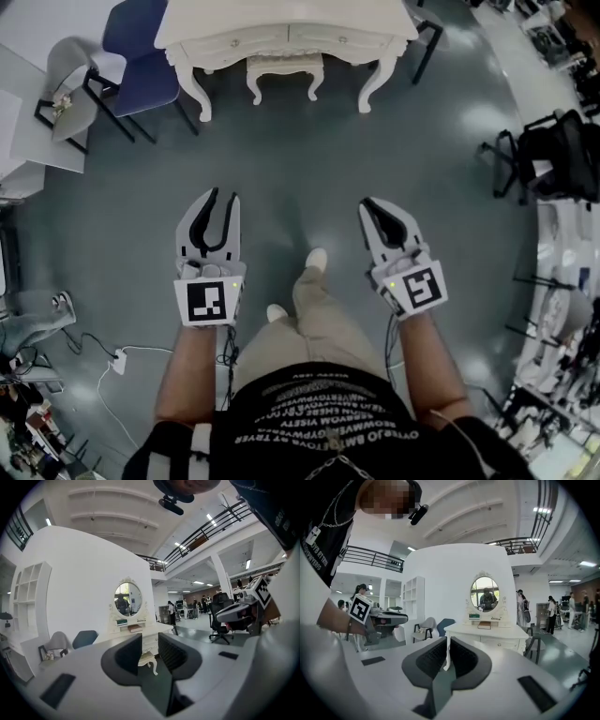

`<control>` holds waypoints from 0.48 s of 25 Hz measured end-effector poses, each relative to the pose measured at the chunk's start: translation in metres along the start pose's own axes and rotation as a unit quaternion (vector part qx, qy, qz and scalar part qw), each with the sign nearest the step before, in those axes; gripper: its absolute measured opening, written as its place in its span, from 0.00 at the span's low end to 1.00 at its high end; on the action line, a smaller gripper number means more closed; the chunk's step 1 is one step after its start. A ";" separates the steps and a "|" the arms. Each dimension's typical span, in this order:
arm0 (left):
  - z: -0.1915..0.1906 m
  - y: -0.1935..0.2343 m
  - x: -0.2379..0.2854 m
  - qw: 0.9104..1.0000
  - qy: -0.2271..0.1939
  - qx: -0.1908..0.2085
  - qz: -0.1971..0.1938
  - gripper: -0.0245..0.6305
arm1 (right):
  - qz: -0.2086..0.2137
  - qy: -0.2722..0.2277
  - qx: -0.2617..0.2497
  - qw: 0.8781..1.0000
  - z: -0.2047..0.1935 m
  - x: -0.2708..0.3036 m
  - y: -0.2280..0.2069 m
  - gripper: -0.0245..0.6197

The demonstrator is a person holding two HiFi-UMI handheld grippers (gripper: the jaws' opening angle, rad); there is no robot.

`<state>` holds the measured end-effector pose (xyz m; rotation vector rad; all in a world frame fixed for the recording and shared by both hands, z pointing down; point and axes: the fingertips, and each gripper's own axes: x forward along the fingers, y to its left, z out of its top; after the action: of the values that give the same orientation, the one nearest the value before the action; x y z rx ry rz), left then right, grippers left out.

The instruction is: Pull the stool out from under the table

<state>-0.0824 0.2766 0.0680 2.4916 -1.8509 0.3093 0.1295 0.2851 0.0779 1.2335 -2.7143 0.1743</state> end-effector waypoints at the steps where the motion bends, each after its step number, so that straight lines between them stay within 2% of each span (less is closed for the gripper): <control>1: -0.010 -0.001 0.009 1.000 0.005 -0.002 0.000 0.18 | 0.002 0.002 0.005 1.000 -0.009 0.004 -0.005 0.05; 3: -0.031 0.001 0.024 1.000 0.018 -0.010 0.003 0.19 | 0.013 0.017 0.008 1.000 -0.030 0.016 -0.011 0.24; 6: -0.057 0.004 0.043 1.000 0.023 -0.016 0.008 0.21 | 0.026 0.030 -0.011 0.999 -0.059 0.035 -0.017 0.26; 9: -0.089 -0.002 0.056 0.999 0.032 -0.010 0.008 0.22 | 0.031 0.036 0.008 0.999 -0.091 0.045 -0.019 0.27; 12: -0.119 -0.012 0.063 0.999 0.045 -0.001 0.005 0.22 | 0.038 0.042 0.003 0.998 -0.116 0.048 -0.022 0.28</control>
<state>-0.0714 0.2368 0.1965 2.4240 -1.8303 0.4111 0.1257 0.2550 0.2021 1.0996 -2.6918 0.2365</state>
